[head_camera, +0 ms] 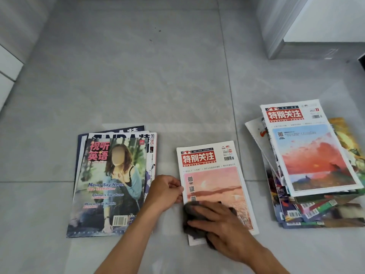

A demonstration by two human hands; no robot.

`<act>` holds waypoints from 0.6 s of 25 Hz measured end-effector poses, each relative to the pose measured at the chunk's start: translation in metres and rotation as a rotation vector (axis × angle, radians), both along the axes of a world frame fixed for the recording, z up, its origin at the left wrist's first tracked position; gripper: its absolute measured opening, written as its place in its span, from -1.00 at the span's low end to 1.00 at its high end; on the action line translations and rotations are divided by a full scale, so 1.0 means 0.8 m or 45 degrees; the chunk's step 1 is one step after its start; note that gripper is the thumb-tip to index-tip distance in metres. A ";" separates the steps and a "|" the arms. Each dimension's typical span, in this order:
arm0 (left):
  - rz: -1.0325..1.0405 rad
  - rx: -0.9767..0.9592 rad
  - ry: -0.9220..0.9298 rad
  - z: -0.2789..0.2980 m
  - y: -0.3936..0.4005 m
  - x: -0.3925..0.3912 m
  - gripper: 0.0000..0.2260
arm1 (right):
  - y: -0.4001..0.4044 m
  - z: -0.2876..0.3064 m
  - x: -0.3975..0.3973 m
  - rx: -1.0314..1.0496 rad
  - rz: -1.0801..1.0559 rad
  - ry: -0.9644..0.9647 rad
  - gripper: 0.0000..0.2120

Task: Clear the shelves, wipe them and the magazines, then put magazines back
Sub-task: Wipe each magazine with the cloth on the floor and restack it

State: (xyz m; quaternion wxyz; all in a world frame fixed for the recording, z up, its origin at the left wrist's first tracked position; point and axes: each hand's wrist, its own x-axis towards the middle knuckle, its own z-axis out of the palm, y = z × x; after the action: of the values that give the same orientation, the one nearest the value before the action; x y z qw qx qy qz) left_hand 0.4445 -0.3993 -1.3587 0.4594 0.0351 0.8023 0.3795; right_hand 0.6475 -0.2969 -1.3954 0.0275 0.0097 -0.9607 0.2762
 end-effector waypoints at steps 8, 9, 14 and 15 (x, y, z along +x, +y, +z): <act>0.066 0.022 -0.051 -0.002 0.001 0.001 -0.83 | 0.068 0.004 -0.150 -0.143 -0.362 0.006 -0.43; 0.051 0.016 -0.039 -0.003 0.000 0.000 -0.83 | 0.052 0.005 -0.120 -0.143 -0.303 0.009 -0.44; 0.011 -0.002 0.005 -0.004 -0.001 0.000 -0.94 | -0.002 0.018 0.041 -0.193 0.015 0.003 -0.37; 0.016 0.001 0.010 -0.005 -0.001 0.000 -0.96 | 0.010 0.015 0.038 -0.180 0.032 0.004 -0.39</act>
State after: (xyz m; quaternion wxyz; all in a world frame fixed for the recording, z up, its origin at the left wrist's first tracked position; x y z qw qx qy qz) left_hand 0.4448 -0.4000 -1.3623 0.4538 0.0316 0.8042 0.3824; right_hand 0.6780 -0.2891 -1.3833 0.0261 0.0203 -0.9385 0.3436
